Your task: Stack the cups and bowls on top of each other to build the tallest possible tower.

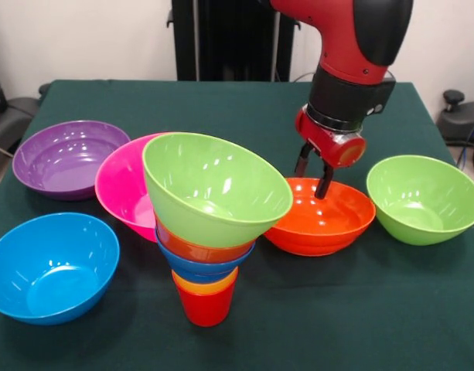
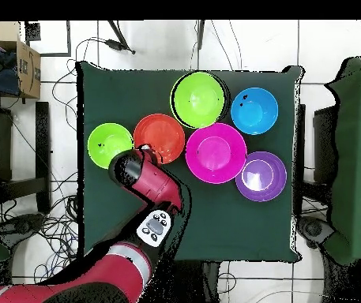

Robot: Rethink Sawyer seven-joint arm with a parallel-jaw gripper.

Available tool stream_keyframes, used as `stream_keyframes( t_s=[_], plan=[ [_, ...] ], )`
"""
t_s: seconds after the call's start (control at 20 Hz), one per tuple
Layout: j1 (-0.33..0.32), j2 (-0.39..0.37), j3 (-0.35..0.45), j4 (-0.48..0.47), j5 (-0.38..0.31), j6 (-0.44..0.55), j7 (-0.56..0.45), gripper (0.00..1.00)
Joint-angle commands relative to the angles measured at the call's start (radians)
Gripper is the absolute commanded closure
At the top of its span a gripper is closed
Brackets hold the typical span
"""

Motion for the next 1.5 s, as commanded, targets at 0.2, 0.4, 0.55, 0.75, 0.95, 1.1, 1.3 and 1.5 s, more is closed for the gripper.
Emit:
stream_keyframes(
  t_s=[0.2, 0.4, 0.55, 0.75, 0.95, 1.1, 1.3, 1.5],
  plan=[
    [0.01, 0.068, 0.137, 0.017, 0.02, 0.053, 0.229, 0.0],
    [0.033, 0.059, 0.098, 0.014, 0.011, 0.131, 0.252, 0.0],
    [0.038, 0.059, 0.091, 0.015, 0.008, 0.154, 0.26, 0.0],
    [0.042, 0.078, 0.084, -0.001, 0.003, 0.157, 0.267, 0.0],
    [0.044, 0.084, 0.062, -0.021, -0.015, 0.21, 0.278, 0.0],
    [0.035, 0.095, 0.078, -0.023, -0.008, 0.163, 0.267, 0.0],
    [0.026, 0.104, 0.087, -0.027, -0.007, 0.121, 0.258, 0.0],
    [0.021, 0.104, 0.095, -0.014, -0.009, 0.088, 0.248, 0.0]
  ],
)
